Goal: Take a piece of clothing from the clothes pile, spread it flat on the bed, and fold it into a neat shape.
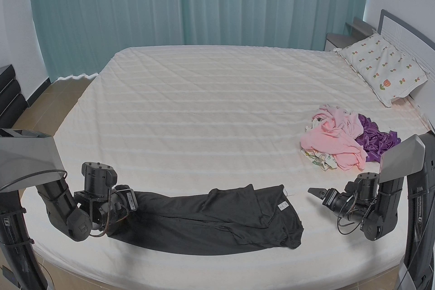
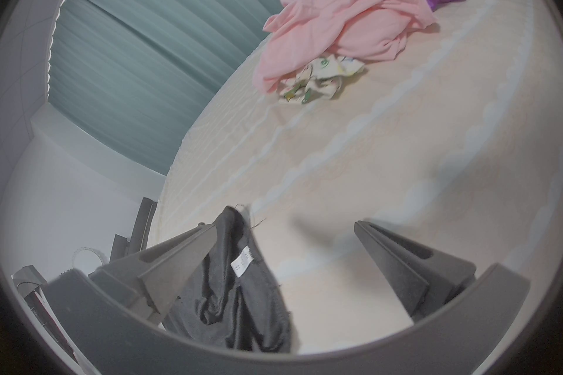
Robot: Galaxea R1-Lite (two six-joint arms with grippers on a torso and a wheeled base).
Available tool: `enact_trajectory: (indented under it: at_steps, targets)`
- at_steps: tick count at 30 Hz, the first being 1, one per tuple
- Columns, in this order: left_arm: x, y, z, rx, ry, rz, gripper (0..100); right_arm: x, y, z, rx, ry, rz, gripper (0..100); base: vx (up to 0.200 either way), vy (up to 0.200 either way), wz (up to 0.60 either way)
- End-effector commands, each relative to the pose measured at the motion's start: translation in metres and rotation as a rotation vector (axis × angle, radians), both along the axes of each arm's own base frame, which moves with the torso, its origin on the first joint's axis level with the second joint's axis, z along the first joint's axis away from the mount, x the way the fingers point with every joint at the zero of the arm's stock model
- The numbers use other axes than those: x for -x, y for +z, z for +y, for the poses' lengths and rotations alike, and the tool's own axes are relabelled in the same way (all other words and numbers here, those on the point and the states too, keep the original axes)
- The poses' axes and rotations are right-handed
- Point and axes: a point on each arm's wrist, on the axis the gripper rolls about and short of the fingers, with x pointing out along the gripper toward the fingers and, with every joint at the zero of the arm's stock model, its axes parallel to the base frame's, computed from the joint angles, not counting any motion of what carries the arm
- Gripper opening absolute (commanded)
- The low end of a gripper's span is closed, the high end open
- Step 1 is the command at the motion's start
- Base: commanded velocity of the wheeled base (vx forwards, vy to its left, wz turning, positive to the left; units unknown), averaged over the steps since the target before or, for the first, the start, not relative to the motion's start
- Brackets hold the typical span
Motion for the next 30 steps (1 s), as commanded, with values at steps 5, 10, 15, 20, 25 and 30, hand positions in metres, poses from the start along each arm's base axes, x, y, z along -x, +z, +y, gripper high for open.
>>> enact_trajectory:
  at_steps: [5, 10, 15, 20, 25, 30]
  targets:
    - [-0.004, 0.024, -0.031, 0.022, -0.043, -0.032, 0, -0.002, 0.005, 0.001, -0.006, 0.002, -0.027, 100, 0.0, -0.2, 0.0]
    - [-0.009, 0.026, -0.046, 0.053, -0.052, -0.004, 0, -0.002, 0.005, 0.001, -0.005, 0.002, -0.026, 100, 0.0, -0.2, 0.0]
    - [-0.013, 0.029, -0.057, 0.076, -0.058, 0.011, 0, -0.002, 0.005, 0.001, -0.004, 0.002, -0.026, 100, 0.0, -0.2, 0.0]
    - [-0.016, 0.033, -0.069, 0.097, -0.07, 0.016, 0, -0.001, 0.004, 0.002, -0.002, 0.006, -0.023, 100, 0.0, -0.2, 0.0]
    - [-0.015, 0.036, -0.08, 0.102, -0.101, 0.012, 0, -0.001, 0.004, 0.003, -0.002, 0.008, -0.023, 100, 0.0, -0.2, 0.0]
    - [-0.016, 0.037, -0.085, 0.1, -0.112, 0.029, 0, -0.001, 0.004, 0.003, -0.002, 0.009, -0.023, 100, 0.0, -0.2, 0.0]
